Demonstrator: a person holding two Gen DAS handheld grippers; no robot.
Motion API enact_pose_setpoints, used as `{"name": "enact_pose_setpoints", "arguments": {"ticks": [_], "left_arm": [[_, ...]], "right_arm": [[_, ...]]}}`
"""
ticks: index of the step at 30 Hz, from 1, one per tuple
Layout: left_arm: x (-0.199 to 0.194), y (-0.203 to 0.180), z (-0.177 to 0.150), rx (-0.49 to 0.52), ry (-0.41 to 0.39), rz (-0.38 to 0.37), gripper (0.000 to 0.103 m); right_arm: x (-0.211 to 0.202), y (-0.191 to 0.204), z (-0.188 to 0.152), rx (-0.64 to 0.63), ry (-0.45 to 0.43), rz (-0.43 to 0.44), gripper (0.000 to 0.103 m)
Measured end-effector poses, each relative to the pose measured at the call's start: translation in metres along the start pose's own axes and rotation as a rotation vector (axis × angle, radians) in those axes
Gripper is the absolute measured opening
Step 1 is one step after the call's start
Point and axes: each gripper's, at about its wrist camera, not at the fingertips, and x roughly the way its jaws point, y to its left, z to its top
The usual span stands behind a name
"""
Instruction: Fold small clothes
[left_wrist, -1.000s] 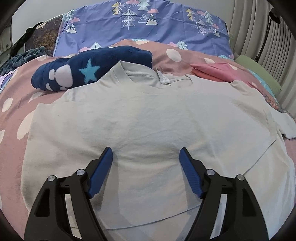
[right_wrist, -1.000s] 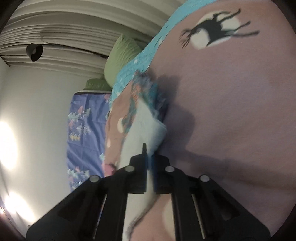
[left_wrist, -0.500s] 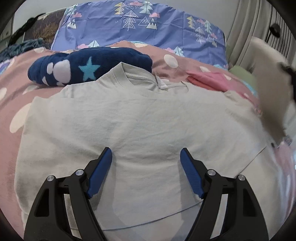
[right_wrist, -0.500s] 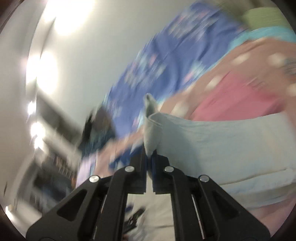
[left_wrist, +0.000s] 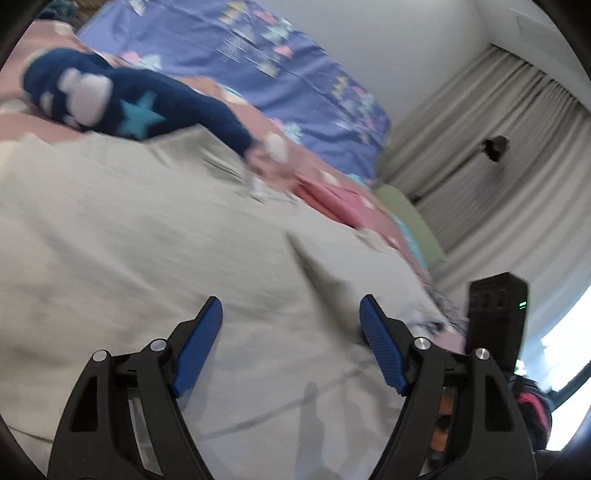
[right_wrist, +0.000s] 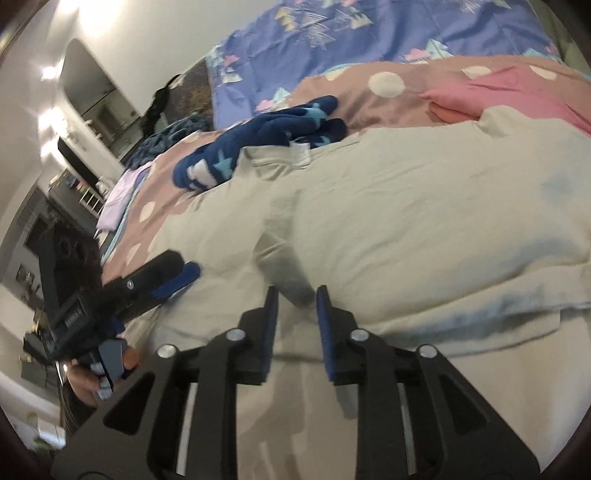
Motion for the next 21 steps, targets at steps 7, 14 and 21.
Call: {"name": "enact_pose_setpoints", "arguments": {"ticks": [7,14,21], "left_arm": [[0.043,-0.027,0.000,0.006,0.113,0.021,0.077],[0.095,-0.051,0.015,0.036,0.217,0.081,0.002],[0.078,-0.095,0.043,0.134,0.099,0.089,0.001]], "right_arm": [[-0.005,-0.007,-0.012,0.046,-0.018,-0.026,0.012],[-0.048,-0.072,-0.031,0.290,-0.129,-0.079,0.000],[-0.054,-0.075,-0.031,0.293,-0.147,-0.062,0.001]]}}
